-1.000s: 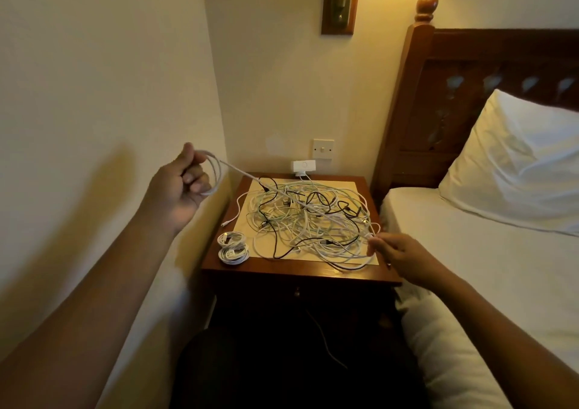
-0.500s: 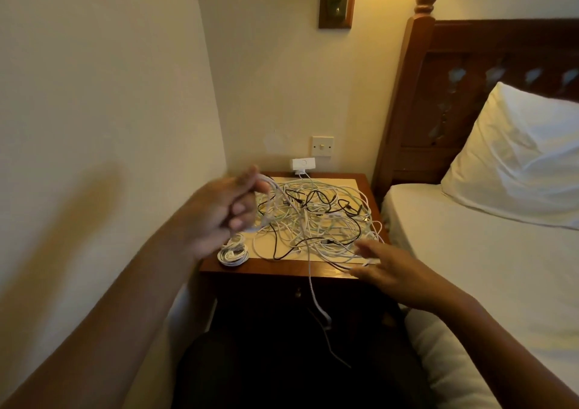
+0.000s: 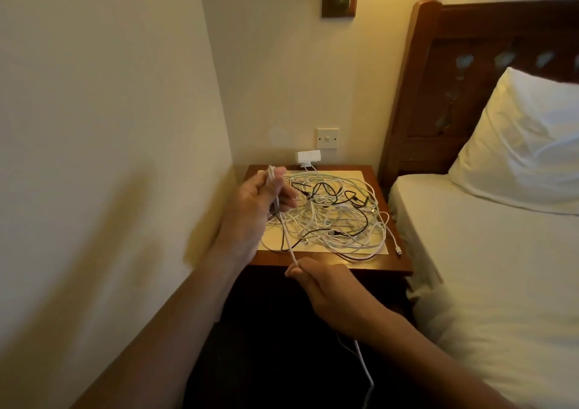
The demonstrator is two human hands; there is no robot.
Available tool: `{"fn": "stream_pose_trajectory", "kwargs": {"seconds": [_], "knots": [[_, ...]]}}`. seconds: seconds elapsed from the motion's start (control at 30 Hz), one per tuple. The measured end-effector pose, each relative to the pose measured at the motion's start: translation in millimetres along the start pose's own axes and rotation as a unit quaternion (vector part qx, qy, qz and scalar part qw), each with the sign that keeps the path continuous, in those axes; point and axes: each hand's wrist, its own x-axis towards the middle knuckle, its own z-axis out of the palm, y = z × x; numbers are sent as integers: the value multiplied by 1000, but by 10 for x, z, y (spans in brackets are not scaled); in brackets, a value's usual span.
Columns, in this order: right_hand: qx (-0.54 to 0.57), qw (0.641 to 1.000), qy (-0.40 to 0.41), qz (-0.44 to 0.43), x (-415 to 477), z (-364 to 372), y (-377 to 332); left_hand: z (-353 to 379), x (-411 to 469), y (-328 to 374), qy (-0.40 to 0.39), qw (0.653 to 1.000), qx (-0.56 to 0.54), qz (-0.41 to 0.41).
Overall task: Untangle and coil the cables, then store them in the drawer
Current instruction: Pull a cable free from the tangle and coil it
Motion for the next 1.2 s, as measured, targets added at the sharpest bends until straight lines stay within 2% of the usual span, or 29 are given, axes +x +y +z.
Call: {"fn": "stream_pose_trajectory", "kwargs": {"seconds": [0.07,0.13,0.27,0.33,0.4,0.47,0.57,0.63,0.67,0.73,0.8,0.83,0.9,0.97,1.0,1.07,1.13,1.2], "knots": [[-31,999,9,-29,-37,-120,-216,-58,-34,-168,-33,989,146,13],[-43,998,21,-38,-29,-341,-368,-108,-86,-243,-98,969,228,-8],[-54,993,100,-44,130,-822,-311,-201,-280,-130,-249,944,189,-108],[-14,988,152,-25,233,-936,-82,-271,-372,-73,-287,938,139,-139],[15,983,184,7,291,-925,198,-326,-398,-19,-265,953,40,-144],[19,985,169,36,276,-784,380,-338,-338,24,-187,968,-91,-143],[18,995,73,64,200,-398,378,-245,-174,72,-104,961,-221,-126],[8,998,15,55,155,-163,202,-142,-83,59,-60,962,-247,-99],[-3,999,-5,41,127,-81,90,-94,-43,35,-36,972,-220,-76],[-36,999,-39,12,69,-34,-117,-67,6,-56,10,999,-51,-11],[-70,996,-54,-7,19,-145,-249,-113,3,-163,23,985,162,55],[-86,995,-48,-17,0,-243,-284,-143,-14,-212,8,968,238,75],[-111,993,-11,-32,4,-481,-276,-180,-87,-282,-70,933,345,79],[-120,991,48,-47,41,-739,-191,-216,-168,-332,-169,908,382,43],[-115,989,80,-53,61,-858,-122,-234,-217,-332,-213,907,364,17],[-100,983,139,-61,86,-1042,59,-288,-319,-300,-268,929,250,-58],[-86,980,165,-64,90,-1074,239,-350,-402,-231,-254,956,100,-104],[-65,985,149,-54,75,-945,382,-354,-427,-155,-216,970,-15,-111]]}}
